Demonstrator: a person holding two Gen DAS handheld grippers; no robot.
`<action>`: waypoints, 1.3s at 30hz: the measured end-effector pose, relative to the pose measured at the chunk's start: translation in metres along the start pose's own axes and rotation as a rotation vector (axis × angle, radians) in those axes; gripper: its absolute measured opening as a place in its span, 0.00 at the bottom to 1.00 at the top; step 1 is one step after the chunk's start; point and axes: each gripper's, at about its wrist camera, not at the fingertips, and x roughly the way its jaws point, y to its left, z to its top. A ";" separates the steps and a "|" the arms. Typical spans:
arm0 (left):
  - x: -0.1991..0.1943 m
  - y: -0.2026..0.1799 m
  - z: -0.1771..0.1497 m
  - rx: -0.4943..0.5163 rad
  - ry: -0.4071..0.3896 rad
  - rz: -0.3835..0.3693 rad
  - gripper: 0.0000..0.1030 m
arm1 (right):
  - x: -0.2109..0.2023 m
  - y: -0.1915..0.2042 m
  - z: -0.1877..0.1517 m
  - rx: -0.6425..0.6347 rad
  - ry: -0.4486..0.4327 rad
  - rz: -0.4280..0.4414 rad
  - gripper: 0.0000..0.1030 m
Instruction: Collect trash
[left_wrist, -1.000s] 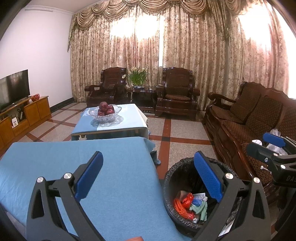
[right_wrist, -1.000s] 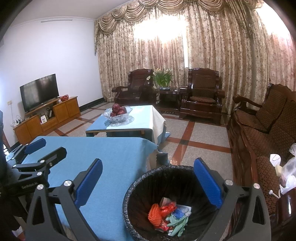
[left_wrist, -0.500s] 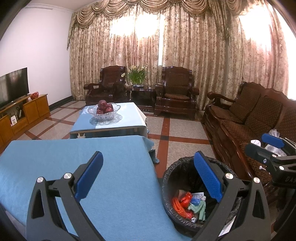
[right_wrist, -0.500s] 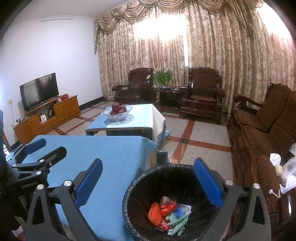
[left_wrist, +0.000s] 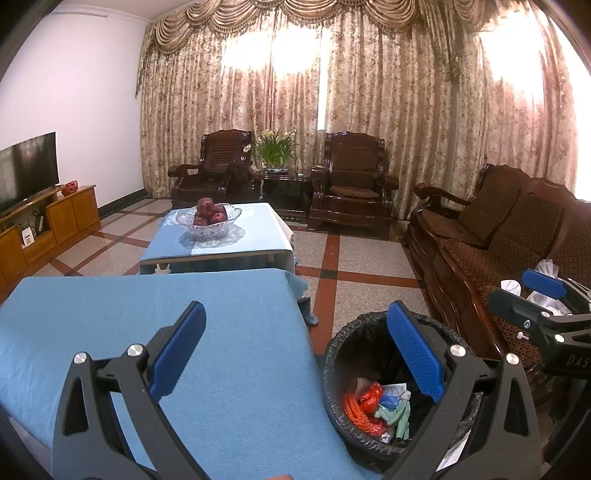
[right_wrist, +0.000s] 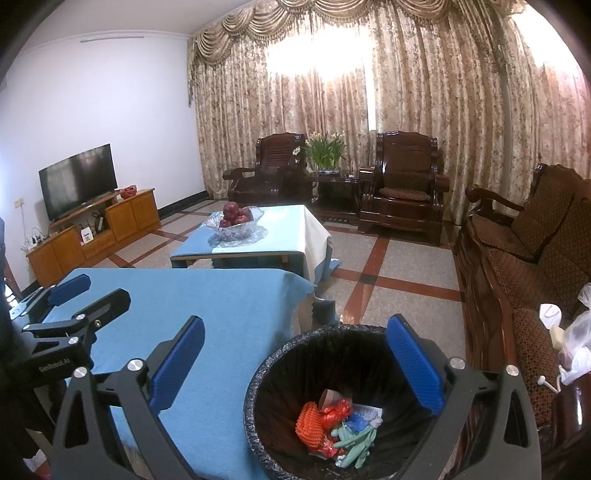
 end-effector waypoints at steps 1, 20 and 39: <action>0.000 0.000 0.000 0.000 0.000 0.001 0.93 | 0.000 0.000 0.000 0.001 0.000 0.000 0.94; 0.002 0.005 0.000 -0.002 -0.001 0.001 0.93 | 0.000 0.003 0.003 0.000 0.001 -0.001 0.94; 0.004 0.015 0.003 -0.008 -0.010 0.007 0.93 | -0.001 0.017 -0.003 -0.013 -0.005 0.008 0.94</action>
